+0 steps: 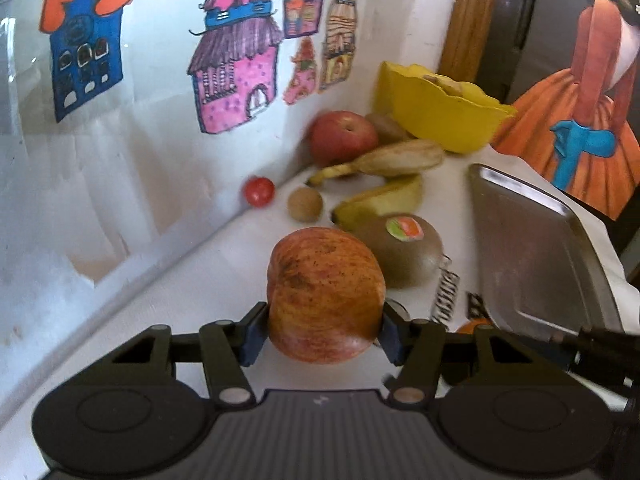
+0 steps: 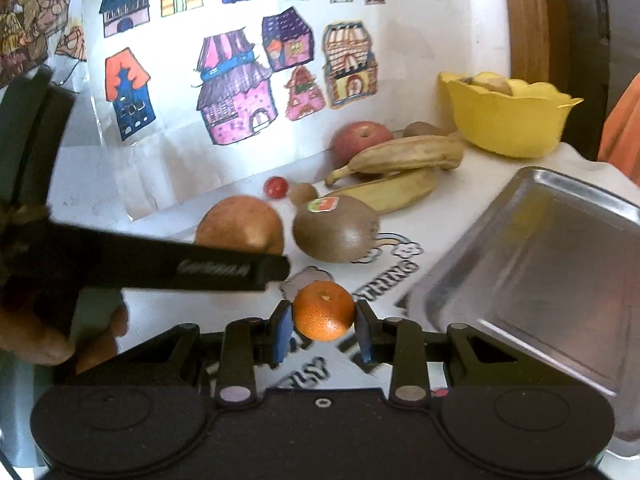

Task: Organize fruits
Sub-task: 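Carry the mandarin and apple over the steel tray with both tools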

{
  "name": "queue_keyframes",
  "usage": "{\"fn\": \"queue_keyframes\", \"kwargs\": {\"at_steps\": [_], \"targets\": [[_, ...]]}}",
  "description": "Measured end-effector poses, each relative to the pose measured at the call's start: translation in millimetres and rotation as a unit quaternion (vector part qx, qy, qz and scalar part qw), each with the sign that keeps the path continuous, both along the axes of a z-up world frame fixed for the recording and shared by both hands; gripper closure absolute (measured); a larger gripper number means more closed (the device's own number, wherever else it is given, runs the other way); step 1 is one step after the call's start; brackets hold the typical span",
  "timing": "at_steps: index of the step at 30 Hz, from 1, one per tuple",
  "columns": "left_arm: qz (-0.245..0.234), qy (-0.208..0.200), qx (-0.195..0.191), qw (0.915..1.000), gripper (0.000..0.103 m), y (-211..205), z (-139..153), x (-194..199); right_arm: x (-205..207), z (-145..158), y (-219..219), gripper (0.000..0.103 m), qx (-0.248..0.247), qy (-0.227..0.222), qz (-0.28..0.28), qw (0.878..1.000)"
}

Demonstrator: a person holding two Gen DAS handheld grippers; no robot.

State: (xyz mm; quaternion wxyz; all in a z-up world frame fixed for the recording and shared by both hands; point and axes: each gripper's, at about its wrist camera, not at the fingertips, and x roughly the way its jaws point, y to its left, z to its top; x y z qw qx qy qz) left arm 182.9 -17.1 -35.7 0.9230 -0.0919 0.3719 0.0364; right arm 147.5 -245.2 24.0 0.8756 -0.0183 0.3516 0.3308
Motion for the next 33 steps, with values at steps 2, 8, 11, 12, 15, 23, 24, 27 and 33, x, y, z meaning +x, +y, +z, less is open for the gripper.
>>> {"fn": "queue_keyframes", "kwargs": {"at_steps": [2, 8, 11, 12, 15, 23, 24, 27, 33], "targets": [[-0.001, 0.000, -0.011, 0.9999, 0.042, -3.8, -0.1, -5.6, -2.3, 3.2, -10.1, 0.068, 0.000, -0.008, -0.006, 1.000], [-0.043, -0.009, -0.018, 0.9989, 0.043, -29.3, 4.5, -20.6, -4.2, 11.9, -41.9, 0.068, -0.004, -0.021, -0.035, 0.999], [-0.061, -0.009, 0.001, 0.9981, 0.043, -47.0, 5.3, -19.2, -0.7, 10.4, -56.2, 0.068, -0.007, -0.019, -0.051, 0.998], [-0.062, -0.008, 0.007, 0.9980, 0.043, -51.5, 5.7, -18.3, -0.1, 9.9, -61.0, 0.068, -0.009, -0.018, -0.056, 0.998], [-0.062, -0.008, 0.016, 0.9979, 0.043, -58.5, 7.0, -13.5, 1.9, 11.2, -71.2, 0.068, -0.009, -0.020, -0.065, 0.998], [-0.084, -0.008, 0.046, 0.9953, 0.043, -67.3, 0.6, 2.2, 6.7, 9.5, -82.8, 0.068, -0.002, -0.018, -0.070, 0.997], [-0.087, -0.009, 0.053, 0.9948, 0.044, -69.5, -0.3, 3.3, 6.7, 8.8, -83.4, 0.068, -0.002, -0.017, -0.070, 0.997], [-0.084, -0.018, 0.054, 0.9948, 0.046, -73.1, -1.7, 2.9, 8.7, 7.1, -87.0, 0.068, 0.000, -0.015, -0.071, 0.997], [-0.080, -0.028, 0.034, 0.9958, 0.046, -80.4, 1.0, -3.0, 14.4, 2.1, -93.8, 0.068, 0.001, -0.012, -0.077, 0.997]]}}
